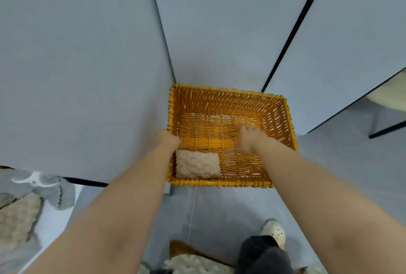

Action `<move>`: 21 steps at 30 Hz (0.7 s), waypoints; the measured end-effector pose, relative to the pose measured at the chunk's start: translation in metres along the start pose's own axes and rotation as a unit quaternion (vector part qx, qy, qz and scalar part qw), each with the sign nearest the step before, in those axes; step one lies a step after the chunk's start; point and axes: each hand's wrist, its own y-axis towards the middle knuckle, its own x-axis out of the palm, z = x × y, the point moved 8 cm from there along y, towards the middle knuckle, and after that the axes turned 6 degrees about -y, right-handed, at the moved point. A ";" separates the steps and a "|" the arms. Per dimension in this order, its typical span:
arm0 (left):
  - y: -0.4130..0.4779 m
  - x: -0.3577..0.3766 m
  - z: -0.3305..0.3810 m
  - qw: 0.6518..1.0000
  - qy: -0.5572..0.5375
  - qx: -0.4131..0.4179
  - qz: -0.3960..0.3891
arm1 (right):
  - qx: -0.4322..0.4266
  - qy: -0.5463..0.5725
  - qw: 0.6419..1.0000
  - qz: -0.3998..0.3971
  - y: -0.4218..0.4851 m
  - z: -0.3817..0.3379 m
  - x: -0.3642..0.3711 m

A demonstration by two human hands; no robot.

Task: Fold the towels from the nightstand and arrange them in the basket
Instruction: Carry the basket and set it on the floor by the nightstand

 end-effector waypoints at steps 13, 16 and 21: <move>0.132 0.197 -0.184 0.999 0.002 -0.044 -0.003 | 0.008 -0.048 0.999 -0.005 0.160 -0.002 0.253; 0.163 0.234 -0.223 0.998 0.036 -0.052 -0.007 | -0.013 -0.048 0.999 -0.010 0.192 -0.021 0.309; 0.208 0.282 -0.293 0.997 0.056 -0.055 -0.014 | -0.054 -0.025 0.998 0.019 0.244 -0.062 0.377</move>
